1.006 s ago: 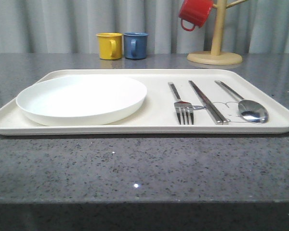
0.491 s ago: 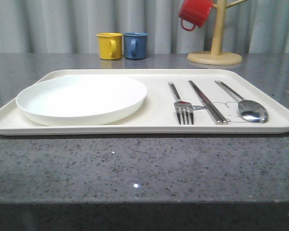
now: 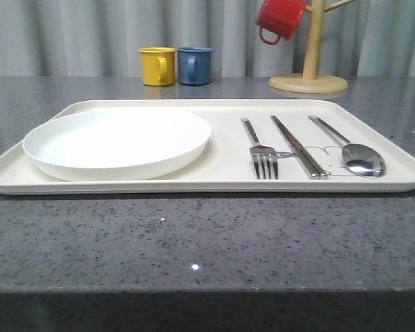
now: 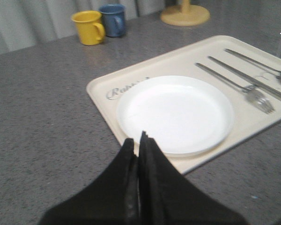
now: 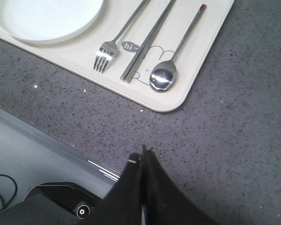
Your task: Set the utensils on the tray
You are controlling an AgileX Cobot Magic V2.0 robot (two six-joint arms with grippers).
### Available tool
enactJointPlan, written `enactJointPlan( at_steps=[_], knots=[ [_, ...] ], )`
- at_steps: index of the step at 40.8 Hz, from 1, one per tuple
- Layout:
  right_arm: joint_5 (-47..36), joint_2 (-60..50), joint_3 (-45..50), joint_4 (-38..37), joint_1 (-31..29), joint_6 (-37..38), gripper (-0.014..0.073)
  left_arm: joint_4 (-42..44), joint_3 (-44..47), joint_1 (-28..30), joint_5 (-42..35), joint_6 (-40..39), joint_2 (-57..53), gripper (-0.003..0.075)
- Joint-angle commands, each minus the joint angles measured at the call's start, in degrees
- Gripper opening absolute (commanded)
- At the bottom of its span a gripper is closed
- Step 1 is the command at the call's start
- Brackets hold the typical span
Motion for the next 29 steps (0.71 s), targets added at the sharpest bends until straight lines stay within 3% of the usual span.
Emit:
enactJointPlan(
  at_steps=[1,13,25,27,29],
  knots=[
    [-3.7,0.3,-1.3,-0.4,0.1,-0.6,-0.0068,0.0,4.1,4.2,-9.4,0.0,-4.2,-0.0018],
    [-3.6,0.3,-1.3,-0.4,0.1,-0.6,-0.0068,0.7,20.3,13.7,-19.3,0.0,-16.9,-0.0018],
    [-3.6,0.3,-1.3,-0.4,0.1,-0.6,-0.0068,0.7,29.7,14.7,-34.3,0.0,-17.5,-0.0018],
    [-3.6,0.3,-1.3,-0.4,0.1,-0.6,-0.0068,0.7,31.0,14.7,-35.5,-0.1,-18.3,-0.0018],
    [-3.6,0.3,-1.3,-0.4,0.1,-0.6,-0.0068,0.7,30.8,14.7,-32.1,-0.2,-19.8,-0.0018]
  ],
)
